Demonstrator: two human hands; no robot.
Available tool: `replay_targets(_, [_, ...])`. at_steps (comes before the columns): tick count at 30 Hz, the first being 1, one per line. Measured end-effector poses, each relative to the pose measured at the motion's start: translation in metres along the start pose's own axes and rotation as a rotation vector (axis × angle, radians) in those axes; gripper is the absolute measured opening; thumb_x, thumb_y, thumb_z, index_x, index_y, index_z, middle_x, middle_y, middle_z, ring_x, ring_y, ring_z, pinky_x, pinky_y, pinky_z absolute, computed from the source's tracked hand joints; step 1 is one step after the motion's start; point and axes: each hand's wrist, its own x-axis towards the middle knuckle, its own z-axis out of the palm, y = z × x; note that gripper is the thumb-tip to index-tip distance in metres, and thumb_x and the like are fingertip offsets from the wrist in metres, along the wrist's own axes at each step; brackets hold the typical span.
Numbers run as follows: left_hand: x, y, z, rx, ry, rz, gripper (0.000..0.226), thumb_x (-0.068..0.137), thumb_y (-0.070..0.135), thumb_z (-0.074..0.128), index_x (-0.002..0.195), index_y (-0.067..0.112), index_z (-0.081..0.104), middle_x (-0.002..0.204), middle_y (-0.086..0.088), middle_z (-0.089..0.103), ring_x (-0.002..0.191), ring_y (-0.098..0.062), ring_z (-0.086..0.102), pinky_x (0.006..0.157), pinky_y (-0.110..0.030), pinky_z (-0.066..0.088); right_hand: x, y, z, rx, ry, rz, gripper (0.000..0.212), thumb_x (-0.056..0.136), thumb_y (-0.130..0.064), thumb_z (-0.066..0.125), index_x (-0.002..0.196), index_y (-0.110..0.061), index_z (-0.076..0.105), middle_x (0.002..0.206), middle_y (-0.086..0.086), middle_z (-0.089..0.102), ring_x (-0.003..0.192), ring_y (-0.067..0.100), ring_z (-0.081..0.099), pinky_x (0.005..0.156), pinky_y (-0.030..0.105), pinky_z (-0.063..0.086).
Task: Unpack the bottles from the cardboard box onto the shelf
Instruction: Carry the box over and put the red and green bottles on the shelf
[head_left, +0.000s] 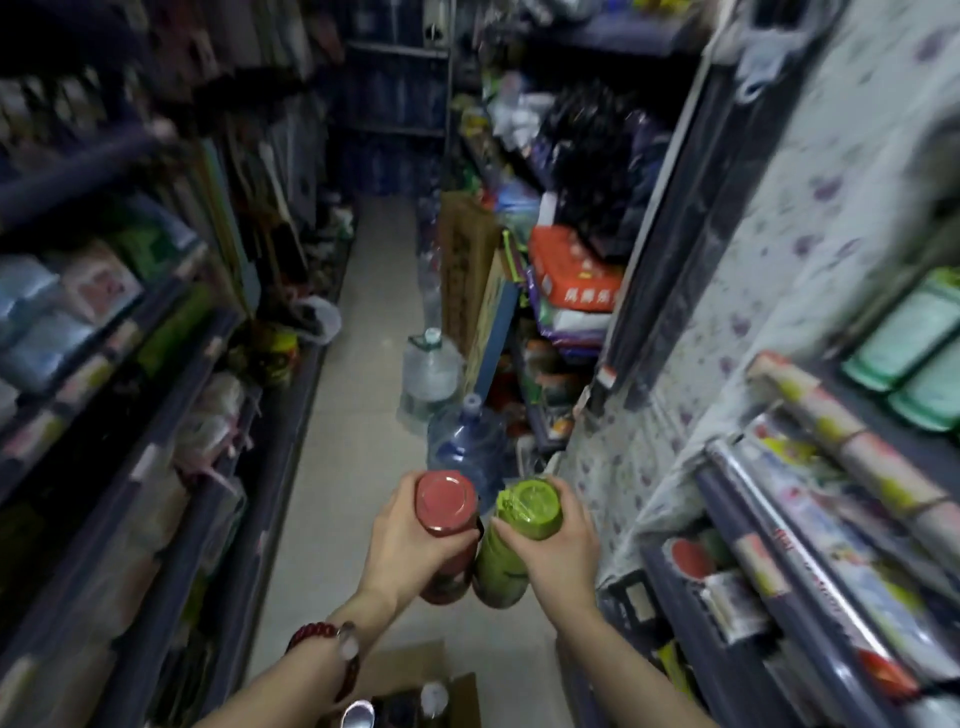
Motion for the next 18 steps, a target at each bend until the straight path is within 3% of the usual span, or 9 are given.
replay_targets(6, [0.031,0.084,0.006,-0.112,-0.067,0.131,0.077,0.039,0.050,0.087,0.108,0.040,0.053,0.102,0.013,0.069,0.098,-0.008,0.066,0.091,-0.040,0.054,0.034,-0.062,-0.062,0.044,0.161,-0.048,0.075,0.051,-0.050,0.085,0.119,-0.041,0.051,0.115,-0.010,0.062,0.108,0.015,0.059,0.095,0.038,0.050])
replay_targets(8, [0.040,0.109,0.008,-0.132,-0.101,0.191,0.072,0.040,0.054,0.087,0.104,0.045,0.056,0.101,0.015,0.069,0.098,-0.006,0.065,0.090,-0.036,0.054,0.041,-0.082,-0.078,0.037,0.234,-0.077,0.072,0.051,-0.052,0.083,0.115,-0.043,0.052,0.110,-0.014,0.063,0.105,0.012,0.060,0.093,0.036,0.051])
replay_targets(11, [0.049,0.148,0.013,-0.158,-0.196,0.295,0.061,0.046,0.045,0.089,0.098,0.049,0.057,0.098,0.018,0.069,0.097,0.001,0.063,0.085,-0.023,0.049,0.051,-0.104,-0.100,-0.009,0.325,-0.107,0.070,0.052,-0.058,0.081,0.114,-0.043,0.052,0.110,-0.013,0.064,0.106,0.013,0.061,0.094,0.040,0.049])
replay_targets(18, [0.062,0.238,0.026,-0.214,-0.378,0.487,0.064,0.050,0.038,0.091,0.105,0.038,0.059,0.103,0.013,0.068,0.098,-0.007,0.064,0.087,-0.025,0.047,0.061,-0.152,-0.165,-0.037,0.508,-0.115,0.075,0.053,-0.065,0.080,0.119,-0.041,0.053,0.114,-0.013,0.064,0.108,0.008,0.061,0.096,0.038,0.049])
